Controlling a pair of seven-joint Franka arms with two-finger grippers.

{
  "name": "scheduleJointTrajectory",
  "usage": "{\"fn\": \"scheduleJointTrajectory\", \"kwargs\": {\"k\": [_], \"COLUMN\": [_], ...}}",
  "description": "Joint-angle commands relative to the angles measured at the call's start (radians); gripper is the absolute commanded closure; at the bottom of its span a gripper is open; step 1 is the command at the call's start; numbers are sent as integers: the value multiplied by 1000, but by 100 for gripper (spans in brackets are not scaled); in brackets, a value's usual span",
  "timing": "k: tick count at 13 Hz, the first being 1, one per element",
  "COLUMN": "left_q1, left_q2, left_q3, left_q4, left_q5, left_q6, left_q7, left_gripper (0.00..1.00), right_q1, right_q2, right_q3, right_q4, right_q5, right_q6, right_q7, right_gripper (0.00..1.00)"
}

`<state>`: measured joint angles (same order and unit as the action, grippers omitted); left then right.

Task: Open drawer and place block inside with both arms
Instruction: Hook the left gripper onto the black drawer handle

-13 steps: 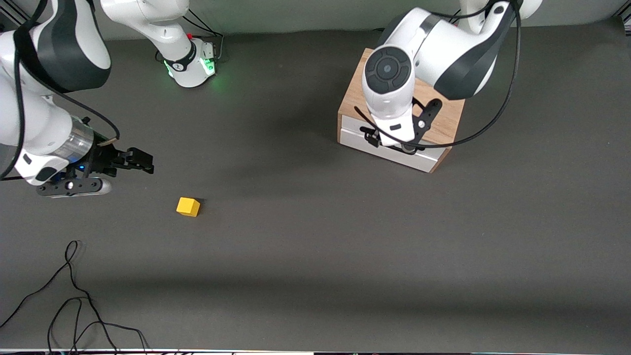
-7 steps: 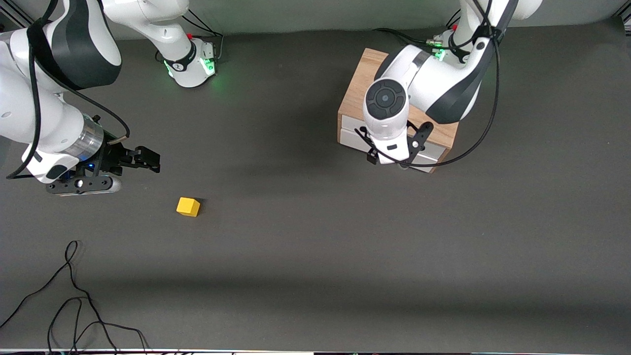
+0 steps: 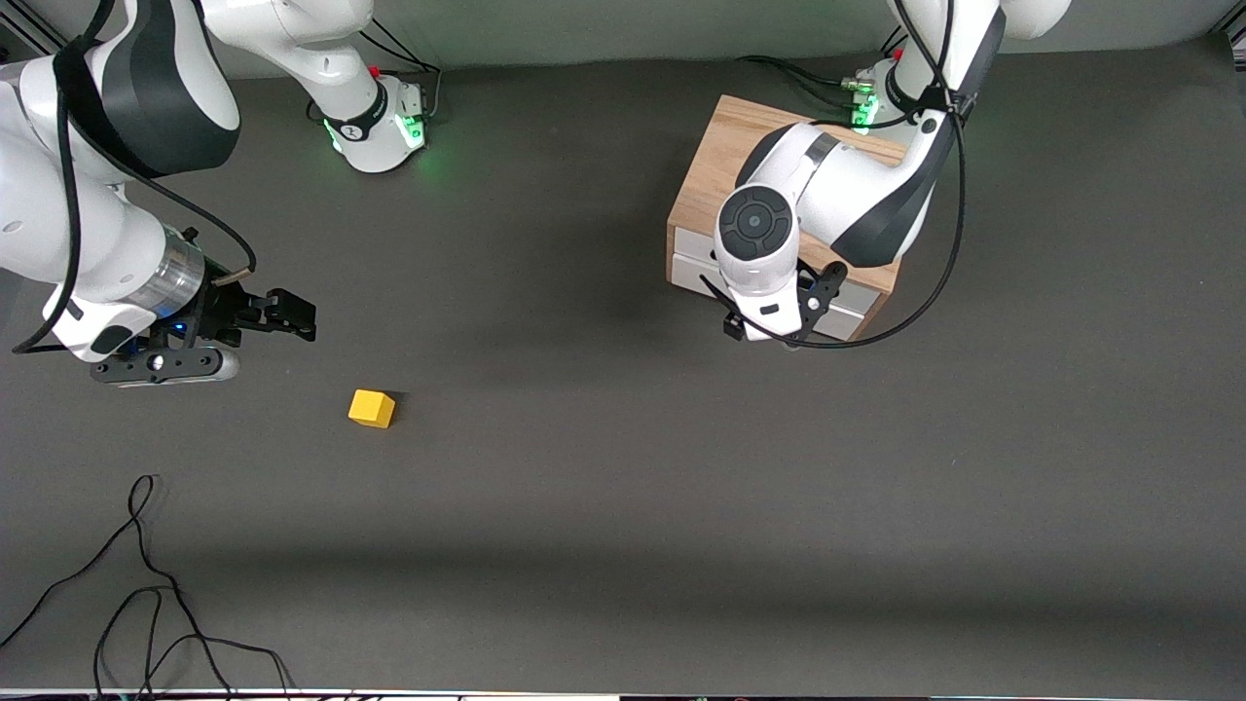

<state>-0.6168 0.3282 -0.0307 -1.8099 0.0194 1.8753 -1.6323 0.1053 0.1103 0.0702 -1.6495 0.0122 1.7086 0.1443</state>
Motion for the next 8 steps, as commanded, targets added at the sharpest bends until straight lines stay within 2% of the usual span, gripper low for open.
{"fn": "scheduleJointTrajectory", "kwargs": {"k": [1,8], "left_q1": [-5,11], "left_q2": [8,41], "left_q3": [3,5], "left_q4": [-8,-13], "left_q5": [16,14], "left_q6": [24,21], "left_q7": [-49,-86], "left_gripper": [0,0], "right_q1": [5,4], "right_q2": [3,0], "right_q3": [-1,-3], "right_q4": [10,7], "right_q5": [-21,-21], "right_q6": [-4,-6], "right_q7": [24,24], "right_gripper": [0,0]}}
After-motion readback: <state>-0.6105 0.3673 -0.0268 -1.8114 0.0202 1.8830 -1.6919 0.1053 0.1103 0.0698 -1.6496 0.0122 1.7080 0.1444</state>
